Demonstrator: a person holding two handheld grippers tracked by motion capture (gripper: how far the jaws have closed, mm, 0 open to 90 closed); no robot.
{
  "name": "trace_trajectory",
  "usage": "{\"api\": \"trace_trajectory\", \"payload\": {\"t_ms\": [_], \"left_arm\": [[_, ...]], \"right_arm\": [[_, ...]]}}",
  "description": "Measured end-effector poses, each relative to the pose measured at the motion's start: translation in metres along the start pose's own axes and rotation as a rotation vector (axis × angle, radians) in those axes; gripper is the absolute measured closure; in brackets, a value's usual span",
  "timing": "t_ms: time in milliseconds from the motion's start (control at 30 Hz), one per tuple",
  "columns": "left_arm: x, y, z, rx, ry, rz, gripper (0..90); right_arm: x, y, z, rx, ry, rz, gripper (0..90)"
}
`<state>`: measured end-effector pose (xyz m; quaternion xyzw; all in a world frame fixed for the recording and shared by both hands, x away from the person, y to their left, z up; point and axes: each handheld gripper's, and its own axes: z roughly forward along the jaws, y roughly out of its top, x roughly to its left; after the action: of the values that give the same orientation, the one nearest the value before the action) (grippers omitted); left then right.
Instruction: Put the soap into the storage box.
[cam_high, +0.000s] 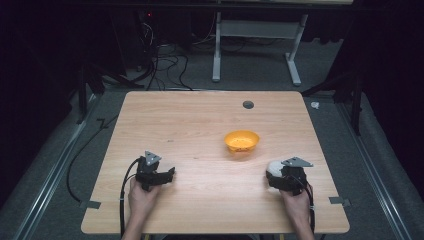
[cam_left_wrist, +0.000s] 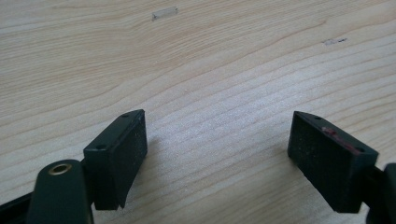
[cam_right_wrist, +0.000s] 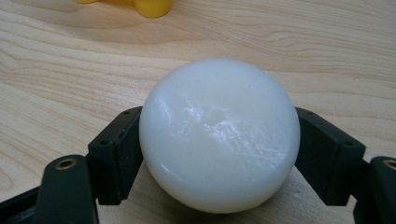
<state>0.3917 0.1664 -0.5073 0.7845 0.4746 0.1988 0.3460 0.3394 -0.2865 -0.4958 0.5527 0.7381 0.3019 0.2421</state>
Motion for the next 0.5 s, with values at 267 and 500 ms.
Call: {"api": "trace_trajectory", "payload": {"t_ms": [267,500], "left_arm": [[0.0,0.0,0.0,0.0,0.0,0.0,20.3],[0.0,0.0,0.0,0.0,0.0,0.0,20.3]], "right_arm": [[-0.0008,-0.0003,0.0004,0.0,0.005,0.002,24.2],[-0.0005,0.0019,0.0003,0.014,0.011,0.014,24.5]]}}
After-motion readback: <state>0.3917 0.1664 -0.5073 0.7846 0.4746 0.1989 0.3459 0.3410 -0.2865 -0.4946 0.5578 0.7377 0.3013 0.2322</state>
